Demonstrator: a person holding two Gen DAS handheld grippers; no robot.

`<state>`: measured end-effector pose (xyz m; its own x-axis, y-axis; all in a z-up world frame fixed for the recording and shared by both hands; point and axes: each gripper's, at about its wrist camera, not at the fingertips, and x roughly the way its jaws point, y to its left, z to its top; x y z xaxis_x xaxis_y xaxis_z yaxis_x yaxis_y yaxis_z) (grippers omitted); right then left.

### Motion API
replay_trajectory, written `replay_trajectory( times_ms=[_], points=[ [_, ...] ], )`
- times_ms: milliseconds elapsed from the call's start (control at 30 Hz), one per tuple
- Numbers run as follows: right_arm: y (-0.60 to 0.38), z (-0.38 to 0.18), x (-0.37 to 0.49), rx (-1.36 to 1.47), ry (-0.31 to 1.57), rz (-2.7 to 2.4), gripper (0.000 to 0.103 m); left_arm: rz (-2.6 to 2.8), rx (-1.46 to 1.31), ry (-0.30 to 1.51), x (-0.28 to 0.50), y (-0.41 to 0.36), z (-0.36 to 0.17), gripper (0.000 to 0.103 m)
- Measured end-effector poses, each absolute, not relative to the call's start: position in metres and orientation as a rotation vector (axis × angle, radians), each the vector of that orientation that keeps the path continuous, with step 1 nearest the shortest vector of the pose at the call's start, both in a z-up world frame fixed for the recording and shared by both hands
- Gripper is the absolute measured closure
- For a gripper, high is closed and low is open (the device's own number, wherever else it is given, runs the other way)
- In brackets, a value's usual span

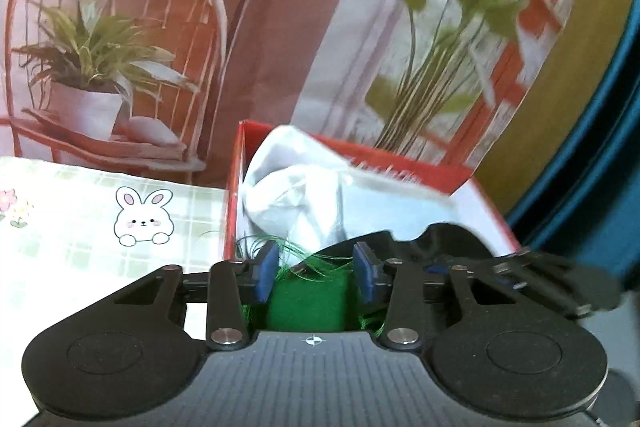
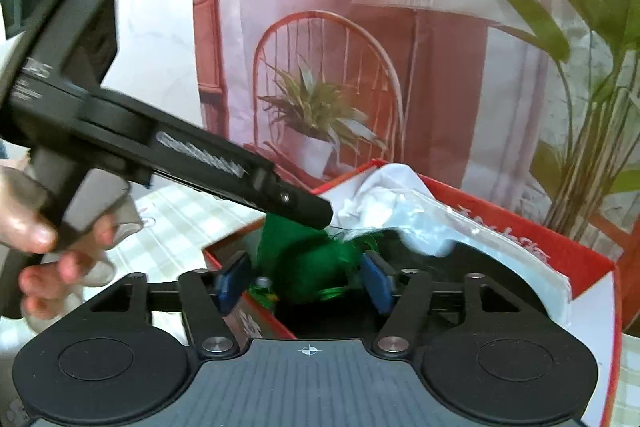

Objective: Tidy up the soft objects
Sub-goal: 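Lift the green pouch into the red box and open both grippers, then move both grippers down to the pink knitted cloth on the table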

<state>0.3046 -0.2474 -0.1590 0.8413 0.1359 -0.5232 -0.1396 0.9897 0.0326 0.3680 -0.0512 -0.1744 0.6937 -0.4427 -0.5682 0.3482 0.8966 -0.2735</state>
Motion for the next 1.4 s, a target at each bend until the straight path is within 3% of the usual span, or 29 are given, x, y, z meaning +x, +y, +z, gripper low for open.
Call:
replay_trajectory(
  times_ms=[367,700,1033,1167,1400],
  points=[
    [-0.277,-0.147,0.246,0.064,0.505,0.033,0.043,-0.406,-0.068,0.638,0.355,-0.059,-0.171,0.064],
    [-0.294,-0.159,0.177,0.112,0.492,-0.064,0.043,-0.358,-0.071,0.56,0.286,-0.046,-0.148,0.05],
    [-0.304,-0.224,0.137,0.18,0.635,-0.185,0.043,-0.333,-0.134,0.722,0.228,-0.044,-0.206,0.035],
    [-0.306,-0.25,0.134,0.197,0.675,-0.236,0.043,-0.33,-0.162,0.817,0.212,-0.048,-0.237,0.035],
    [-0.301,-0.277,0.14,0.176,0.709,-0.287,0.032,-0.354,-0.119,0.915,0.193,-0.06,-0.272,0.028]
  ],
)
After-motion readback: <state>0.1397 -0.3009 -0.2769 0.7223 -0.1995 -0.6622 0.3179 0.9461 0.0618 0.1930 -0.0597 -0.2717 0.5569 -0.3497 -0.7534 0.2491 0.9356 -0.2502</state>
